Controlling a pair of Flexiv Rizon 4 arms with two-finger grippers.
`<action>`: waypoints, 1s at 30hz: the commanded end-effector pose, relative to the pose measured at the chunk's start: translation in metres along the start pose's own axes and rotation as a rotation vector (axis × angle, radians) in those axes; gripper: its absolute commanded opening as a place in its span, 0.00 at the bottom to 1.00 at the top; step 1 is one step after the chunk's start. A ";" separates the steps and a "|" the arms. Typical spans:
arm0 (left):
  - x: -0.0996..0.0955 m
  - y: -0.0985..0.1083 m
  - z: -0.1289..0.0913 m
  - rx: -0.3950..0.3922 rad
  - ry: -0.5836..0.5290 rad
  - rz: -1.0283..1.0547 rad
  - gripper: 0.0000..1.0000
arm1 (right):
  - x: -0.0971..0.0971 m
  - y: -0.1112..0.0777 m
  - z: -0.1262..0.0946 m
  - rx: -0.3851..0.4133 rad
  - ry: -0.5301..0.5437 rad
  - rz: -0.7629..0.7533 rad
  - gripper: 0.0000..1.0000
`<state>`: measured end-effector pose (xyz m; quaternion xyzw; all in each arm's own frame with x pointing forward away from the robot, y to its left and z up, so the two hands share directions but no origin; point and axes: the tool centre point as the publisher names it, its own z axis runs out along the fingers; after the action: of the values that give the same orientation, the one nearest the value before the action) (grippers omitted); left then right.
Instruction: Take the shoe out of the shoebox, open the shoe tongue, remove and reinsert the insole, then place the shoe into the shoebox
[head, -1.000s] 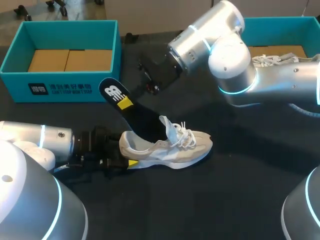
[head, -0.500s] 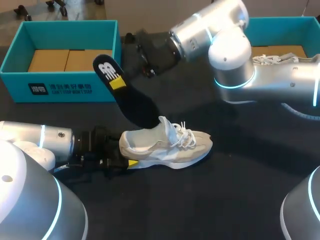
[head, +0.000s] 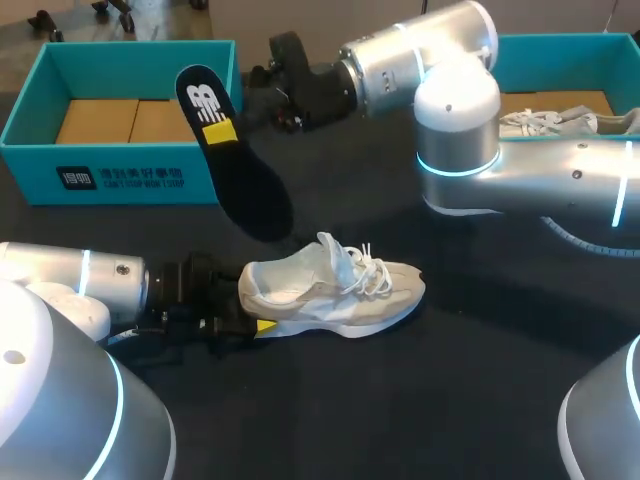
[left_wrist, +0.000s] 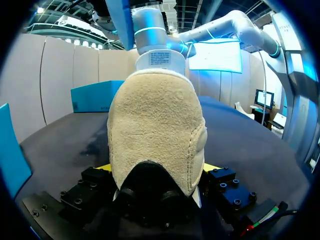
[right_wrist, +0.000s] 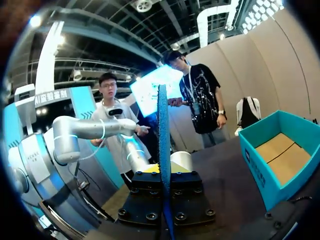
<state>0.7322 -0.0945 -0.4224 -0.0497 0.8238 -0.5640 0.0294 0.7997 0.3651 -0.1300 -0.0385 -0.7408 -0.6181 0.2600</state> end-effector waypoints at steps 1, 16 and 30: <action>0.000 0.003 0.001 -0.004 0.001 0.000 0.00 | -0.004 -0.002 0.002 -0.001 0.005 0.000 0.00; 0.000 0.003 0.001 -0.004 0.001 0.000 0.00 | 0.001 0.018 -0.020 -0.113 -0.116 0.054 0.00; 0.000 0.003 0.001 -0.004 0.001 0.000 0.00 | 0.019 0.048 -0.062 -0.218 -0.297 0.260 0.00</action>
<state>0.7322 -0.0945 -0.4224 -0.0496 0.8238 -0.5640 0.0294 0.8309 0.3214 -0.0792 -0.2246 -0.6738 -0.6588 0.2482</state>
